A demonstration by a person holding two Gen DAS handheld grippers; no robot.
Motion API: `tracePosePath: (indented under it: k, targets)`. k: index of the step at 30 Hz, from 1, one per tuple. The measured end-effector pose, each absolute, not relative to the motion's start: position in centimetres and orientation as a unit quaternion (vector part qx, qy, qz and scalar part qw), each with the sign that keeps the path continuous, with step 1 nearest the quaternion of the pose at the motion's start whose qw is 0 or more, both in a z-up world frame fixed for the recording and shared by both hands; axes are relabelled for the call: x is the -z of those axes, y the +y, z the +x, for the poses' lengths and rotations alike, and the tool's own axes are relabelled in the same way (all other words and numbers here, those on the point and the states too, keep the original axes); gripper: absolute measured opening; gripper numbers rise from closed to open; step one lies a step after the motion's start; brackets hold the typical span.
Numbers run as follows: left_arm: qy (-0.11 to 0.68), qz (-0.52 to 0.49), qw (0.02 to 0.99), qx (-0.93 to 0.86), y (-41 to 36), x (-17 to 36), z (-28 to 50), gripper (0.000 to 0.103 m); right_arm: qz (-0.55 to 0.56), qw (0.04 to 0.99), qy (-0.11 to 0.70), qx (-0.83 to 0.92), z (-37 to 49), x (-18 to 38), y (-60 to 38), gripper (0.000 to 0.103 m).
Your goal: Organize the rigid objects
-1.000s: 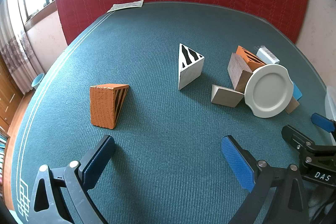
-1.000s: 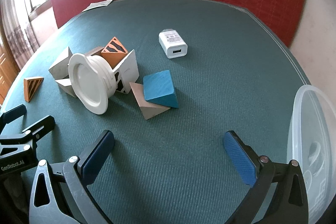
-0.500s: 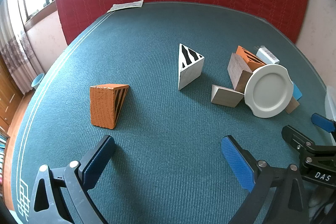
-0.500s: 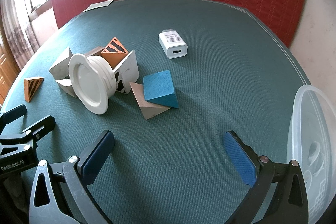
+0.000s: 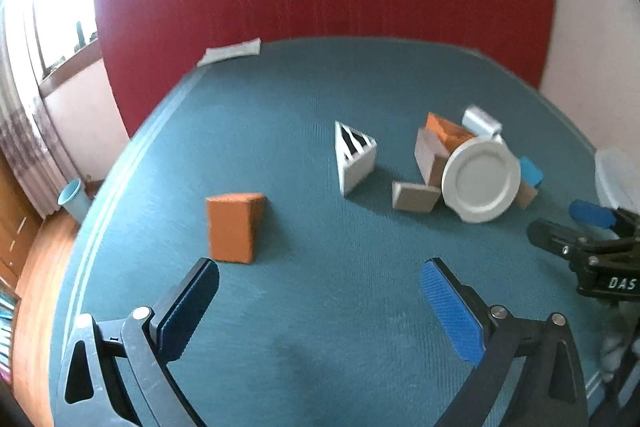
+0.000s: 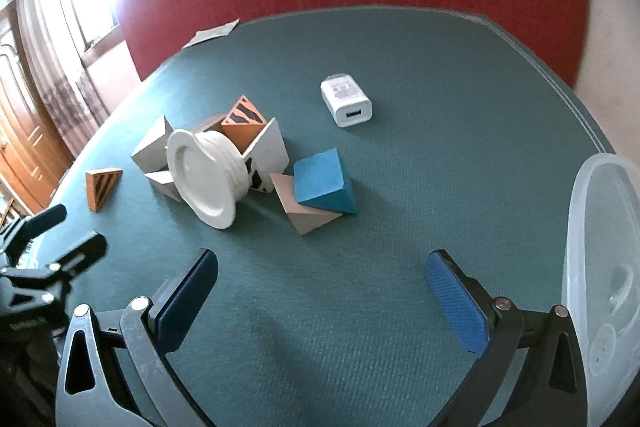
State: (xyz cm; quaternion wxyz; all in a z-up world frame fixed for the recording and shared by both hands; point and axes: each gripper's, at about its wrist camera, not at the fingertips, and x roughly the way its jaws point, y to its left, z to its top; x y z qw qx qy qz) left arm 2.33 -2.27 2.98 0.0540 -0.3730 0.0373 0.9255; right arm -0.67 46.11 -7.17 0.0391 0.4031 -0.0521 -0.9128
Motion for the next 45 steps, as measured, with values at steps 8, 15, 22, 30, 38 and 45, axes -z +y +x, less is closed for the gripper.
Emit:
tracePosePath:
  k: [8,15,22,30,38,45]
  targets:
    - [-0.07,-0.364,0.045,-0.928,-8.3,-4.2,1.7,0.103,0.367,0.035,-0.044,0.928,0.5,4.9,46.5,0.103]
    - [-0.061,-0.372,0.015,-0.926,-8.8,-3.5,1.0,0.102,0.353,0.034,-0.043,0.934,0.7,4.0,46.8,0.103]
    - [-0.032,-0.39,-0.001,-0.92,-8.1,-2.4,-1.2,0.087,0.358,0.04,-0.039,0.932,0.9,4.4,47.1,0.102]
    - [-0.023,-0.415,0.002,-0.909,-7.6,-1.0,-3.1,0.059,0.36,0.035,-0.051,0.931,0.5,4.2,47.9,0.102]
    - [-0.012,-0.405,0.009,-0.914,-7.2,-1.0,-3.1,0.033,0.363,0.037,-0.054,0.929,0.3,4.5,47.9,0.098]
    - [-0.013,-0.39,0.026,-0.92,-6.9,-1.6,-2.1,0.032,0.372,0.041,-0.054,0.926,0.1,5.1,48.0,0.087]
